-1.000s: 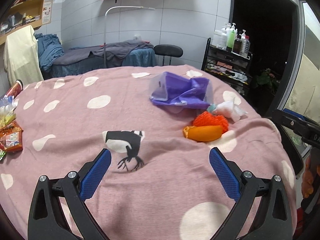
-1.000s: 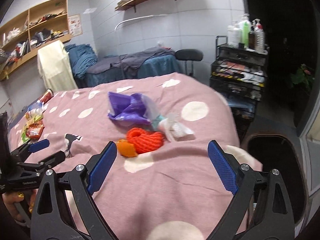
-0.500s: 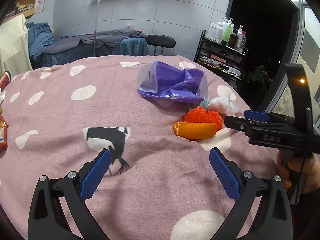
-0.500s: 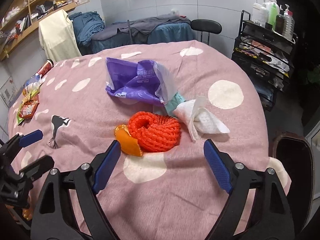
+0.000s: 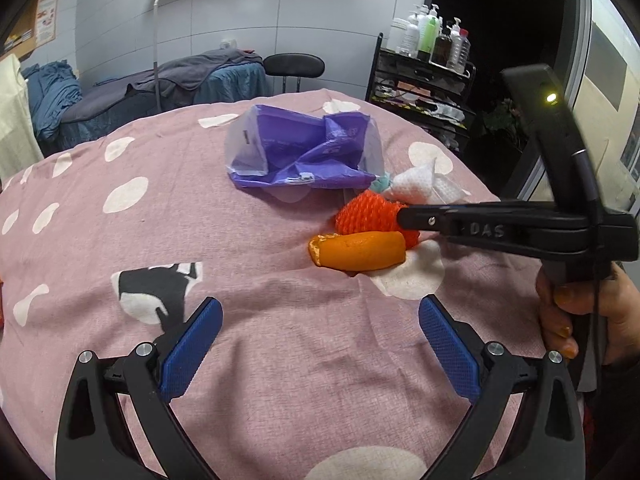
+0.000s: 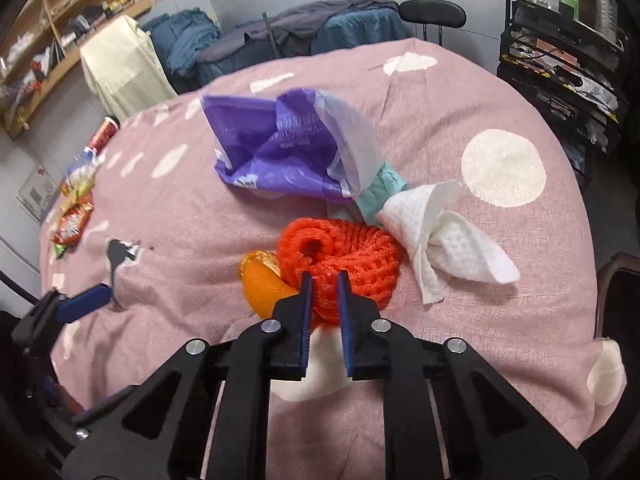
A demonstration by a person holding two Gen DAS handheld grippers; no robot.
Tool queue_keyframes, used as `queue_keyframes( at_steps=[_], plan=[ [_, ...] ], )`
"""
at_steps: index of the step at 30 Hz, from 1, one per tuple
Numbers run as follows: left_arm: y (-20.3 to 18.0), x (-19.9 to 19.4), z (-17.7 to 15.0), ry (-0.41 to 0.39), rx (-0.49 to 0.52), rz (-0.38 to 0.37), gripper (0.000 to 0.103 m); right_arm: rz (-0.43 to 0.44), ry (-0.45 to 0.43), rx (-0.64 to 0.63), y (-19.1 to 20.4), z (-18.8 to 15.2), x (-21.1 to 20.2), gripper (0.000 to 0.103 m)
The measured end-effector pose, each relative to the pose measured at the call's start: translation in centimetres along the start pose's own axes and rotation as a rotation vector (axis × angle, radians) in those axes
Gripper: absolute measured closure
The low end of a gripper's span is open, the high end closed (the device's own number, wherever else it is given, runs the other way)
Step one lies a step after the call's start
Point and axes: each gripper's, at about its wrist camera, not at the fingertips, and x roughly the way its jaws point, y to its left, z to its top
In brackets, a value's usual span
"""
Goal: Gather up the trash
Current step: 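Grasp the orange mesh net with the right gripper while the left gripper grasps the orange peel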
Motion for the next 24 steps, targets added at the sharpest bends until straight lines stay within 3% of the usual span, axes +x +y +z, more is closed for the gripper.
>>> queue_keyframes(
  at_steps=[7, 14, 17, 20, 24],
  plan=[
    [-1.6, 2.6, 1.5, 0.064, 0.063, -0.029, 0.006, 0.054, -0.103, 0.03, -0.5, -1.5, -3.8, 0.09],
    [-3.4, 5.4, 3.1, 0.134, 0.173, -0.002, 0.006, 0.055, -0.187, 0.049, -1.2, -2.6, -8.0, 0.09],
    [-4.5, 6.8, 3.6, 0.164, 0.248, 0.02, 0.013, 0.027, -0.216, 0.047, -1.6, -3.3, -9.3, 0.09],
    [-5.1, 8.4, 3.6, 0.215, 0.311, 0.037, 0.028, 0.018, -0.238, 0.056, -2.1, -3.9, -10.6, 0.09],
    [-4.4, 9.4, 4.1, 0.239, 0.278, 0.012, 0.04, 0.006, -0.259, 0.067, -2.8, -4.5, -11.8, 0.09]
  ],
)
